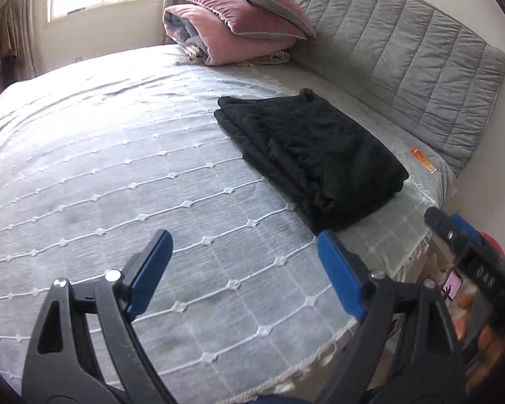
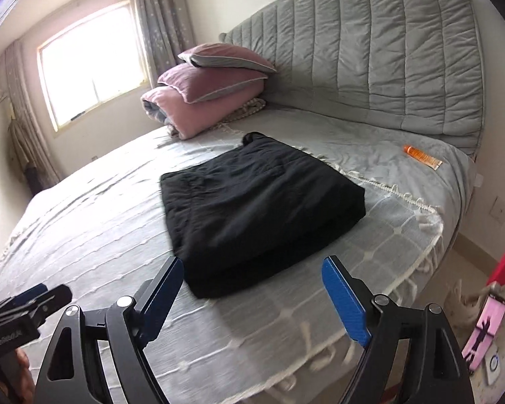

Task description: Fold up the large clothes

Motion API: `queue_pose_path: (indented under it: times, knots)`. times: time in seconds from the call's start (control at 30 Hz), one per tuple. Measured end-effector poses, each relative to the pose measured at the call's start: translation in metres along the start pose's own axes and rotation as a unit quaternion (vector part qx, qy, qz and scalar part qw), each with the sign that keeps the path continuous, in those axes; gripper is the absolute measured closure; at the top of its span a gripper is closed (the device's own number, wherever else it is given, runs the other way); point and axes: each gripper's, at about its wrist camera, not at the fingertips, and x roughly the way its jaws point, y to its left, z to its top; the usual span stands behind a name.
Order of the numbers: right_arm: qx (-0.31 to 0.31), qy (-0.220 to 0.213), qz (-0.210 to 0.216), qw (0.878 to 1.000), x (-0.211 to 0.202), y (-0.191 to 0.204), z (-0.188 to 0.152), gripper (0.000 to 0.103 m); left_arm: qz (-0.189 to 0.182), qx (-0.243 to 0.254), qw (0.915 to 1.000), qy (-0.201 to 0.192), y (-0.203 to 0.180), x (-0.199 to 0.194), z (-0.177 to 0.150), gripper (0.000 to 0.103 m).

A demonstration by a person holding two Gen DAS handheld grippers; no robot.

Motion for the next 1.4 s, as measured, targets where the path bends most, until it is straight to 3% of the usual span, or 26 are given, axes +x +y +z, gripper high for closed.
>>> queue_pose_path:
  times: [0.2,0.4,0.6,0.73,0.97,1.4]
  knots:
    - [-0.029,-0.011,-0.003,1.0,-0.044,0.024,-0.011,0.011,0.025,0.03,0.9989,-0.028,-0.011,-0.038,-0.007,0.004]
    - [-0.038,-0.004,0.004,0.999,-0.069,0.029,-0.02,0.002,0.03,0.026,0.999,-0.022,-0.016,-0.053,-0.014,0.003]
    - [-0.038,-0.014,0.0,0.999,-0.088,0.033,-0.023,0.001,0.035,0.024,0.9987,-0.027,-0.016,-0.062,-0.016,0.002]
    - [-0.046,-0.012,0.012,0.999,-0.09,0.041,-0.026,0.001,0.041,0.019,0.9986,-0.026,-0.014,-0.063,-0.018,0.002]
    - [-0.065,-0.006,-0.01,0.998,-0.091,0.045,-0.033,0.0,0.055,0.033,0.9976,-0.027,-0.02,-0.058,-0.018,0.0]
    - [-0.046,0.005,-0.027,0.999,-0.088,0.028,-0.036,0.0,0.039,0.054,0.9976,-0.018,-0.037,-0.047,-0.017,0.0]
